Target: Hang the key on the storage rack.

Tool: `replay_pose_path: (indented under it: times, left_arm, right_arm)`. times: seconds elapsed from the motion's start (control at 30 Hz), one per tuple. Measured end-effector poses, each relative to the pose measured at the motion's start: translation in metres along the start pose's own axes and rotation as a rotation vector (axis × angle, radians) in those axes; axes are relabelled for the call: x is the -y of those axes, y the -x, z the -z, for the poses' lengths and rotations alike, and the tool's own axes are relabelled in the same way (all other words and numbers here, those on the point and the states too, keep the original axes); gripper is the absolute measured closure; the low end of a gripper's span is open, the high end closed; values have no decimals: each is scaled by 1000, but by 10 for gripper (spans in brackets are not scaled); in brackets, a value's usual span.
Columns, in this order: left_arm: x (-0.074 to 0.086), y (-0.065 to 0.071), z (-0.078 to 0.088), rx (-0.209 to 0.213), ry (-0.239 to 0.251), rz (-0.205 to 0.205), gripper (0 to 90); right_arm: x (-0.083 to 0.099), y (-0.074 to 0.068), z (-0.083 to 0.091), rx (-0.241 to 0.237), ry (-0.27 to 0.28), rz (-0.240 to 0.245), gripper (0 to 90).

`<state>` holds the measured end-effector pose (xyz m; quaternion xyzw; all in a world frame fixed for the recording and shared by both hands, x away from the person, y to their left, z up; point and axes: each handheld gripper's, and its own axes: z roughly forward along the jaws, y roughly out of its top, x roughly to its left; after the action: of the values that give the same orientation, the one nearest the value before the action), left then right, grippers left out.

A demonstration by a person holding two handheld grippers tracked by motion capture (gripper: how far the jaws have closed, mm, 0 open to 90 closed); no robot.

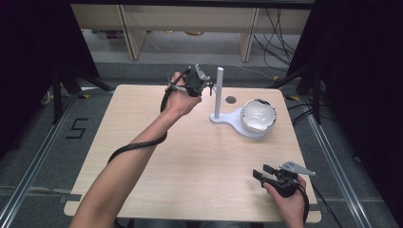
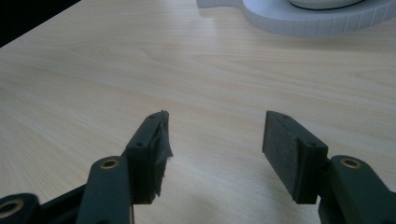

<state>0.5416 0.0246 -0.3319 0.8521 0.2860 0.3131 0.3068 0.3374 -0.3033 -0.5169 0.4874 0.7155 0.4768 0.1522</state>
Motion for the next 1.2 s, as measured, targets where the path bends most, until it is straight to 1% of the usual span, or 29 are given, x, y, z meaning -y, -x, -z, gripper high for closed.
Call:
replay_pose_path:
  times: [0.03,0.1,0.2,0.23,0.27,0.3,0.33,0.4,0.43,0.5,0.53,0.57,0.7,0.73,0.8,0.93,0.97,1.0,1.03,1.13,1.17,1.2]
  left_arm:
    - [0,1,0,-4,0,-11,806]
    - [0,2,0,-3,0,-13,806]
    - [-1,4,0,-4,-6,-20,806]
    - [-1,5,-1,-5,-10,-29,806]
    - [-1,5,-2,-4,-11,-28,806]
    - [0,6,-3,-5,-15,-27,806]
    - [0,6,-4,-5,-18,-31,806]
    - [0,6,-5,-5,-19,-31,806]
    - [0,7,-6,-6,-20,-32,806]
    - [0,8,-7,-6,-22,-36,806]
    - [-1,8,-8,-4,-22,-33,806]
    - [-1,8,-8,-5,-22,-33,806]
    - [-1,9,-9,-2,-24,-35,806]
    - [-1,9,-9,1,-23,-33,806]
    - [0,9,-9,3,-23,-31,805]
    - [1,9,-11,16,-18,-12,805]
    - [2,9,-12,26,-16,-2,805]
    - [2,9,-12,26,-16,-2,804]
    - [3,8,-13,46,-9,26,804]
    - [5,8,-14,58,-11,36,803]
    - [6,8,-15,63,2,53,802]
    - [6,8,-15,63,2,53,799]
  right_arm:
    - [0,-1,0,12,-4,-12,421]
    - [0,-2,1,10,-9,-33,421]
    - [0,-1,0,5,-3,-20,421]
    - [0,-1,0,12,-4,-10,421]
    - [0,-1,0,13,-5,-12,421]
    - [0,-2,0,5,-5,-22,421]
    - [0,-2,1,9,-8,-33,420]
    - [0,-2,1,6,-8,-37,420]
    - [1,-1,0,3,7,-34,420]
    - [1,-1,0,-3,4,-36,420]
    - [1,-3,0,-3,0,-55,420]
    - [1,0,0,-1,9,-25,420]
    - [1,-1,0,2,11,-24,420]
    - [1,-2,0,-3,4,-46,420]
    - [1,-2,0,-3,2,-47,420]
    - [1,-2,0,-3,2,-44,420]
    - [1,-3,0,-3,2,-45,420]
    - [1,-3,0,-3,2,-45,420]
    - [1,-3,0,-2,0,-48,420]
    - [1,-2,0,-2,2,-48,419]
    - [1,-2,0,-2,1,-48,420]
    - [1,-2,0,-2,2,-47,419]
